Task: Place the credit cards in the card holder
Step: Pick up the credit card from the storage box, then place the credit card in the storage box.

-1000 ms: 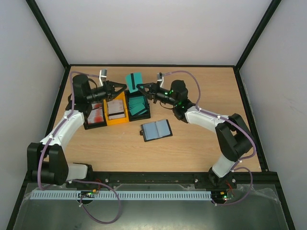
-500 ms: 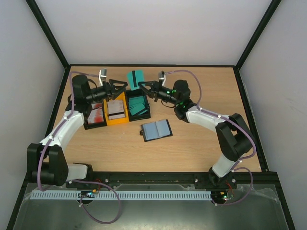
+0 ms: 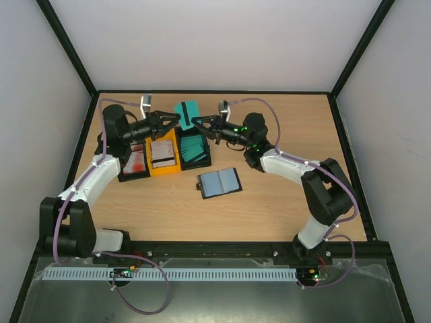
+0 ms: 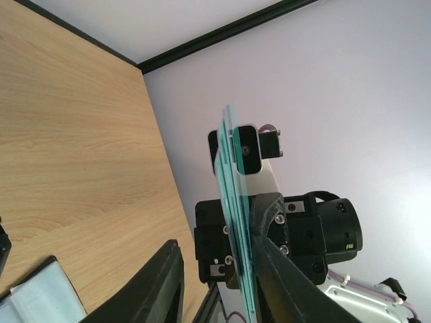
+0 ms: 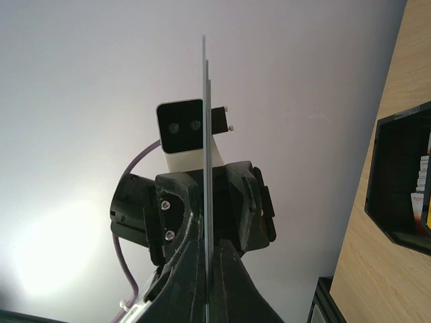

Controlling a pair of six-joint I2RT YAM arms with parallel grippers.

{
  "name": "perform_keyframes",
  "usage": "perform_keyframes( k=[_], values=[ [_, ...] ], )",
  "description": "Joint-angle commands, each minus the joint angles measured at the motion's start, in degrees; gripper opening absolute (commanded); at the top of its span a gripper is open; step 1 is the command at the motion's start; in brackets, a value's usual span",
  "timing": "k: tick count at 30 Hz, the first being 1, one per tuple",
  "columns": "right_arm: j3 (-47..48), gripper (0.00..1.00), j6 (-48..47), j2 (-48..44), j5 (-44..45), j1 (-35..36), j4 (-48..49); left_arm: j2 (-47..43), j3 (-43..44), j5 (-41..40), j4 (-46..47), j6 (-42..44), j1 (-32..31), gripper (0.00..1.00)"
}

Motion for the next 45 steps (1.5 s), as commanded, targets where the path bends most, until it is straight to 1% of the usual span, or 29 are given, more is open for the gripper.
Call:
perform_keyframes(
  k=[1, 4, 6, 8, 10, 13, 20, 25, 34, 36, 37, 39, 42, 43, 45],
  values=[
    [0.6, 0.02, 0.4, 0.9, -2.3, 0.5, 3.4, 0.8, -0.4, 0.9, 2.9, -0.7, -0.5, 0.33],
    [0.5, 0.02, 0.3, 1.1, -2.6, 0.6, 3.4, 1.0, -0.5, 1.0, 3.4, -1.0, -0.6, 0.34],
    [0.5, 0.02, 0.3, 1.1, -2.6, 0.6, 3.3, 1.1, -0.5, 1.1, 3.5, -1.0, -0.6, 0.2],
    [0.2, 0.02, 0.5, 0.9, -2.3, 0.6, 3.3, 1.1, -0.7, 1.0, 3.3, -1.0, -0.6, 0.07],
    [0.0, 0.02, 0.5, 0.9, -1.9, 0.6, 3.4, 0.9, -0.9, 0.8, 3.4, -1.0, -0.6, 0.03],
    [-0.9, 0.02, 0.7, 0.2, -0.2, 0.6, 4.0, 0.4, -1.4, 0.7, 3.4, -0.9, -0.6, 0.03],
    [-6.9, 0.03, 2.3, -3.1, 9.1, -0.6, 9.2, -2.0, -1.7, 0.8, 2.8, -0.9, 0.1, 0.03],
    [-10.6, 0.03, 2.3, -6.2, 15.4, -1.5, 10.9, -3.6, -1.8, 0.7, 2.1, -0.9, 0.9, 0.03],
    [-13.9, 0.02, 0.5, -9.0, 20.3, -1.8, 12.1, -5.3, -2.7, -0.1, 1.0, 0.2, 2.1, 0.03],
    [-14.3, 0.02, -1.4, -10.0, 21.0, -1.9, 10.2, -5.0, -1.7, -0.6, -2.0, 3.7, 2.1, 0.03],
    [-14.5, 0.02, -2.9, -10.6, 21.0, -1.9, 7.9, -4.9, -0.6, -1.5, -6.8, 7.1, 2.0, 0.03],
    [-15.1, 0.02, -6.4, -12.4, 21.5, -2.0, 3.5, -3.9, 3.2, -4.9, -18.4, 17.5, 0.7, 0.03],
    [-16.9, 0.02, -12.1, -16.0, 22.5, -2.0, -3.8, -0.7, 11.1, -14.8, -36.4, 34.7, -4.6, 0.03],
    [-17.5, 0.02, -13.7, -17.2, 22.9, -2.0, -6.5, 0.9, 13.4, -18.5, -40.5, 39.3, -6.9, 0.03],
    [-18.9, 0.02, -17.1, -19.8, 24.0, -2.0, -11.3, 4.7, 17.4, -25.2, -47.1, 45.2, -11.1, 0.03]
  ],
)
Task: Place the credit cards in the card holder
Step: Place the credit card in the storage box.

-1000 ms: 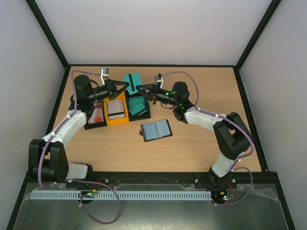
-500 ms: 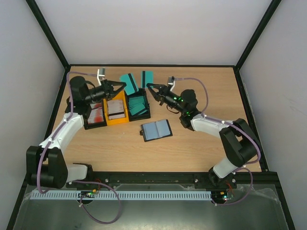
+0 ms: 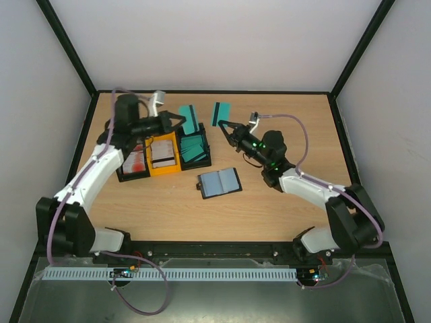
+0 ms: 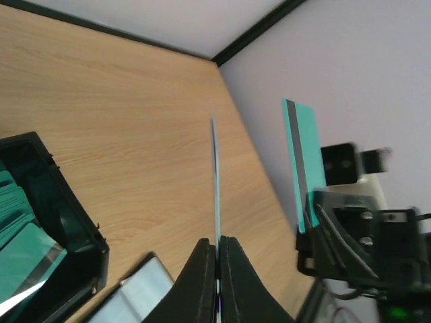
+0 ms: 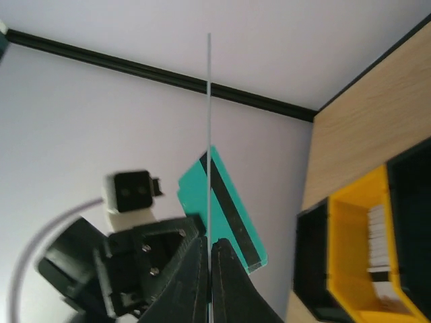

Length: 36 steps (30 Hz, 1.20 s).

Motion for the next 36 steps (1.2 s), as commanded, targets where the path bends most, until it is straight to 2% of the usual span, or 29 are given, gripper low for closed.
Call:
perform_keyframes(
  k=[1, 6, 9, 16, 27, 31, 36],
  values=[
    [-3.0, 0.02, -10.7, -6.7, 3.6, 0.0, -12.7, 7.0, 9.8, -17.2, -23.1, 24.0, -8.6, 0.02],
    [-5.9, 0.02, -16.8, -14.1, 6.4, 0.0, -22.6, 18.5, 17.2, -36.2, -34.3, 30.2, -16.3, 0.03],
    [-7.1, 0.02, -19.0, -17.5, 8.8, 0.0, -27.6, 23.3, 19.6, -42.0, -37.2, 30.5, -18.2, 0.03],
    [-8.8, 0.02, -21.0, -21.1, 9.9, 0.0, -32.1, 26.5, 20.9, -41.4, -36.5, 29.4, -19.1, 0.03],
    [-9.7, 0.02, -20.7, -20.9, 9.3, 0.0, -32.5, 31.3, 24.9, -42.9, -37.7, 28.8, -18.5, 0.03],
    [-10.1, 0.02, -20.4, -21.1, 9.2, 0.0, -32.5, 34.3, 26.7, -40.4, -36.9, 32.7, -17.2, 0.05],
    [-10.8, 0.02, -20.1, -20.6, 8.9, 0.0, -32.3, 38.3, 29.9, -37.9, -40.5, 36.3, -15.8, 0.08]
  ],
)
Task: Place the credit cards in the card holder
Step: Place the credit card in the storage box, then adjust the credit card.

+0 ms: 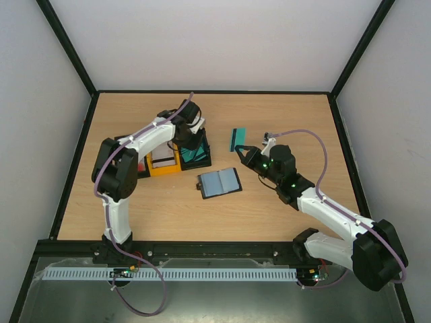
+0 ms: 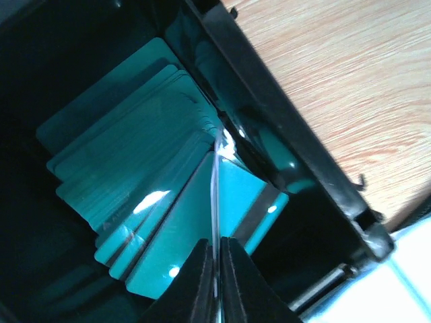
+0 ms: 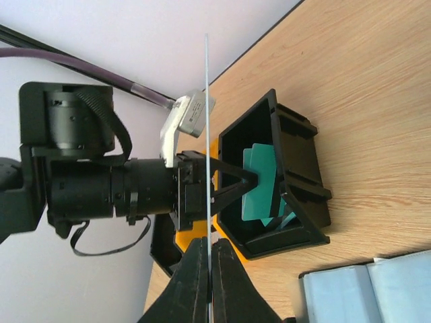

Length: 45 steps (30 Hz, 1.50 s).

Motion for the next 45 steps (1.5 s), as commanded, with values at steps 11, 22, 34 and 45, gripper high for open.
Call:
perform_keyframes(
  k=[11, 22, 34, 45],
  values=[
    [-1.1, 0.02, -1.9, 0.8, 0.2, 0.0, -2.3, -2.7, 4.6, 1.5, -5.1, -0.1, 4.2, 0.58],
    [-3.3, 0.02, -14.5, 0.4, -4.7, 0.0, -11.3, -21.7, -15.3, 8.0, 16.4, -17.0, -4.1, 0.64],
    [-11.8, 0.02, -3.0, -6.4, -29.4, 0.1, 13.8, -39.3, -47.1, 17.8, 59.5, -46.5, -13.9, 0.82],
    [-14.0, 0.02, 0.9, -11.6, -32.3, 0.2, 15.7, -39.2, -50.9, 23.9, 74.0, -56.1, -15.7, 0.29]
  ],
)
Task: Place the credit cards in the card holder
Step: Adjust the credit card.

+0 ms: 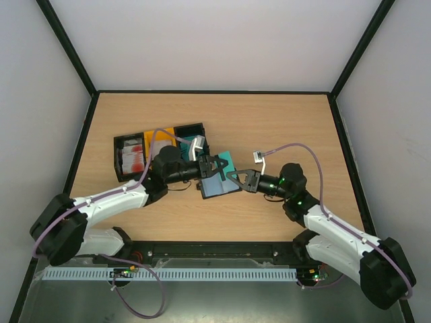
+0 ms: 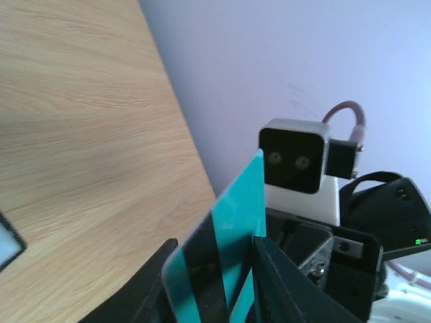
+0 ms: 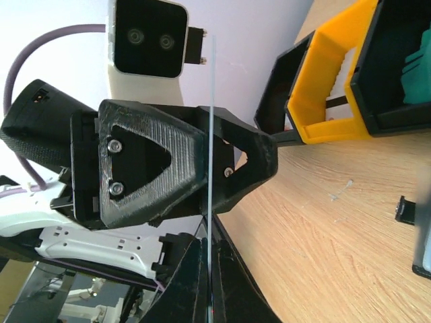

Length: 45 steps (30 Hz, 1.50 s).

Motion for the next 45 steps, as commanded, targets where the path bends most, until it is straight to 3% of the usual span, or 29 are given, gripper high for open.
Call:
perform_keyframes(
  k=[1, 5, 7, 8, 10, 11, 12, 14, 16, 21, 23, 26, 30, 35, 38, 41, 43, 45],
  values=[
    [-0.9, 0.02, 1.0, -2.8, -1.6, 0.1, 2.1, -1.5, 0.0, 2.3, 3.6, -1.4, -0.1, 0.27],
    [-0.9, 0.02, 1.3, -5.4, -0.9, 0.1, 1.3, -3.8, 0.5, 2.9, 0.1, 2.5, -0.1, 0.25],
    [-0.9, 0.03, 1.5, -6.5, -0.6, 0.1, 1.2, -4.7, 0.4, 4.6, 0.8, 3.8, -0.1, 0.15],
    [-0.8, 0.08, 1.5, -7.0, -0.6, 0.1, 1.1, -5.2, 0.5, 5.1, 0.7, 4.6, -0.1, 0.1],
    [0.0, 0.36, 0.5, -7.6, 0.1, 0.1, -0.4, -6.5, 0.6, 5.8, 0.0, 6.1, -0.1, 0.03],
    [0.6, 0.44, -0.4, -7.9, 0.7, 0.1, -1.9, -7.0, 0.6, 6.3, -0.4, 6.9, -0.1, 0.03],
    [1.6, 0.51, -1.5, -8.2, 1.5, 0.1, -4.1, -7.3, 0.8, 7.2, -0.7, 7.9, -0.1, 0.03],
    [3.6, 0.52, -3.9, -8.6, 2.8, 0.1, -7.0, -7.8, 1.4, 9.5, -1.6, 9.4, -0.1, 0.03],
    [5.7, 0.49, -4.9, -8.9, 3.2, 0.1, -7.7, -8.2, 2.1, 11.6, -2.5, 10.8, -0.2, 0.03],
    [8.8, 0.28, -5.3, -9.0, -1.7, 0.1, -6.8, -9.0, 3.1, 14.6, -2.6, 12.2, -0.3, 0.03],
    [9.2, 0.24, -4.2, -9.2, -4.7, 0.1, -5.4, -8.9, 3.5, 14.9, -2.2, 11.6, -0.2, 0.03],
    [9.6, 0.27, -3.7, -9.4, -7.1, 0.1, -5.8, -8.9, 4.0, 15.2, -1.5, 10.8, -0.4, 0.03],
    [10.8, 0.31, -10.0, -10.4, -3.9, 0.1, -15.6, -9.2, 3.8, 15.8, 0.4, 10.3, -0.4, 0.03],
    [7.8, 0.03, -4.0, -12.2, -5.7, 0.1, -9.7, -8.9, 4.5, 14.4, -1.1, 10.0, -0.6, 0.03],
    [6.5, 0.02, -3.1, -14.2, -5.6, 0.1, -10.3, -9.4, 3.2, 14.4, 1.2, 8.6, -1.3, 0.04],
    [5.8, 0.02, -0.7, -16.4, -4.7, 0.1, -8.8, -9.5, 3.2, 12.6, -1.1, 9.0, -1.7, 0.12],
    [6.7, 0.02, -1.8, -17.3, -2.5, 0.1, -11.7, -9.5, 3.2, 10.3, -3.9, 10.2, -1.7, 0.36],
    [8.2, 0.02, -5.2, -17.4, 1.2, 0.1, -18.0, -10.4, 3.1, 4.1, -8.4, 12.8, -1.8, 0.49]
  ],
)
